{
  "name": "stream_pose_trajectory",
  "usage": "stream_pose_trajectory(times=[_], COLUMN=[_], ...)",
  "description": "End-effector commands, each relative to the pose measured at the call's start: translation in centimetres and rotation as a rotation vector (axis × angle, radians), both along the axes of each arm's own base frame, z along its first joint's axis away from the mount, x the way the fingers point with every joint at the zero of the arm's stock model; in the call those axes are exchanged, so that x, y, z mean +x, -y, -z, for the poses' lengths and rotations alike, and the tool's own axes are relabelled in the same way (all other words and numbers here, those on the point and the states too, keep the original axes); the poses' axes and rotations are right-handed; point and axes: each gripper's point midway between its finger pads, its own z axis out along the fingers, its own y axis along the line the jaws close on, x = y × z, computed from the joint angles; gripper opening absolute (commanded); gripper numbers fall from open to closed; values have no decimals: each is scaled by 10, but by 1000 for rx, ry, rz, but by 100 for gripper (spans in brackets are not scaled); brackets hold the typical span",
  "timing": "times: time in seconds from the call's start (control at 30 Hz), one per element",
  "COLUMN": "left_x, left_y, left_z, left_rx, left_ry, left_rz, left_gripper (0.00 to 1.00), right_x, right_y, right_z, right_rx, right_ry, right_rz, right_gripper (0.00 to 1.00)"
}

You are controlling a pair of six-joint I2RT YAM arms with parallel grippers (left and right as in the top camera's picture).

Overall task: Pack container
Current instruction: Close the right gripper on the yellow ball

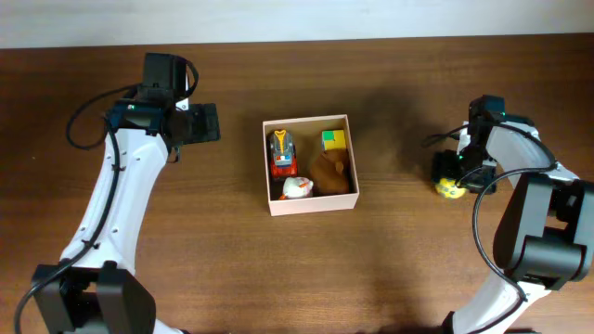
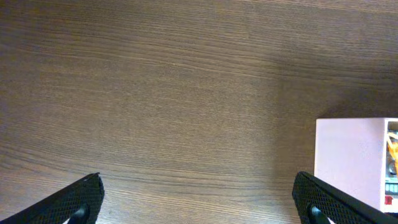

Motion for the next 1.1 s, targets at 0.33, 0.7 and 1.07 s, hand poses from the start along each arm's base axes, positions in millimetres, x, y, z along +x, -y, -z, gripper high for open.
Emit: stream_pose_trajectory(times=[0.33, 0.7, 1.07], left_x=[0, 0, 0], left_y=[0, 0, 0], left_z=[-13, -13, -13], left_rx=[-6, -6, -6], left_ry=[33, 33, 33], left_rz=[-12, -12, -13], left_gripper=[99, 99, 99], right_x=[-4, 5, 44], right_y=[-8, -11, -43], right_z=[6, -6, -67], right_rx=[35, 58, 46], right_ry=[-19, -3, 70], right_rz=[1, 17, -87], right_gripper=[59, 51, 51])
